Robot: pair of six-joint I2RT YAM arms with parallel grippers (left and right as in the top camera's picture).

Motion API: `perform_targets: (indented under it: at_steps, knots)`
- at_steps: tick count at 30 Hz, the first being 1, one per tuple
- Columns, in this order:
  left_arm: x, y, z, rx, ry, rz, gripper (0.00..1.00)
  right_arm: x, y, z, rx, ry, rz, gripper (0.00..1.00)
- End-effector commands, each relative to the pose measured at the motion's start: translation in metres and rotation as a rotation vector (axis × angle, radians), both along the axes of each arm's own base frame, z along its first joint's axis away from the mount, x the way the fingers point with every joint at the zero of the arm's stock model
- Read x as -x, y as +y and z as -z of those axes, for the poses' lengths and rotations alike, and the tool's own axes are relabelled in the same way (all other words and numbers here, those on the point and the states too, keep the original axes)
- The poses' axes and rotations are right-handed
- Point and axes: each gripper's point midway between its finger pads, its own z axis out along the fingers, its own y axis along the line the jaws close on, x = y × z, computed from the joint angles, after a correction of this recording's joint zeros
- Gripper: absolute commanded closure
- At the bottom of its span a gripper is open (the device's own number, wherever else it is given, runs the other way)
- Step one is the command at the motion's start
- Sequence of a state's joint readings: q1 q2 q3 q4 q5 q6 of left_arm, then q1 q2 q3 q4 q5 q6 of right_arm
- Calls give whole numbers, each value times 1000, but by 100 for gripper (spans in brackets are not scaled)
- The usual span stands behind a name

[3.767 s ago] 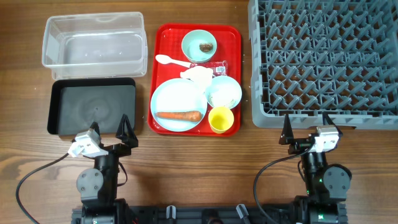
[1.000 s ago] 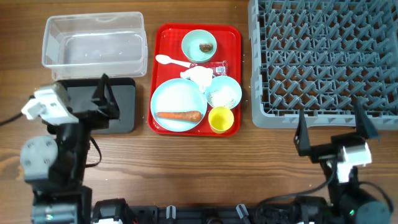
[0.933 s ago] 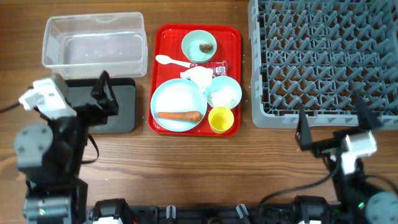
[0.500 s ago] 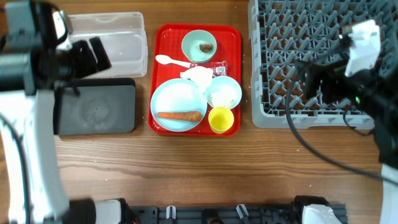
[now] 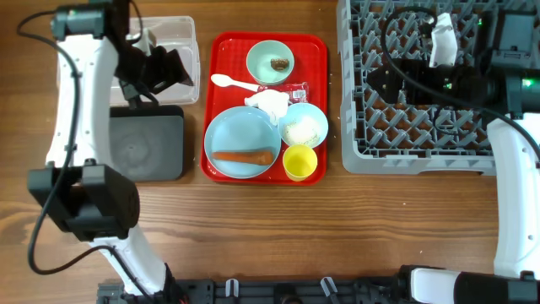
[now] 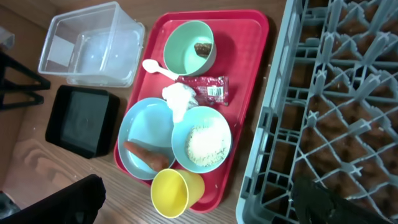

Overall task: Sort waste into correct bins and load items into the dishwasher rack
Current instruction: 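Grasp the orange carrot on the blue plate with the left gripper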

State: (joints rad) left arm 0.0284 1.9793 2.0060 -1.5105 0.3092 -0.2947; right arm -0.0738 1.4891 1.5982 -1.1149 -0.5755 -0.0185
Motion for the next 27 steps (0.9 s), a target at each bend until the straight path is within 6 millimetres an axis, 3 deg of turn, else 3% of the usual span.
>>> perform_targets:
  at_steps: [1,2,3,5,8,12,18,24,27]
  knots:
    - [9,-31,3,-170,41,-68,16,-3,-3,-1,3,8,23,0]
    - [11,-42,3,-194,41,-68,17,-4,-3,-1,4,8,24,0]
    - [20,-59,8,-275,46,-64,27,-3,-4,-1,5,9,25,0]
    - [37,-66,22,-424,75,-153,36,0,-4,2,6,28,25,0]
    - [54,-88,60,-456,112,-170,35,0,-6,4,21,32,35,0]
    - [66,-91,116,-448,149,-199,29,0,-6,4,20,33,34,0]
    - [81,-105,175,-340,161,-132,33,1,-6,4,20,36,35,0]
    - [88,-100,193,-345,159,-132,48,1,-6,4,20,36,35,0]
    - [91,-95,198,-369,154,-132,72,1,-6,4,20,36,35,0]
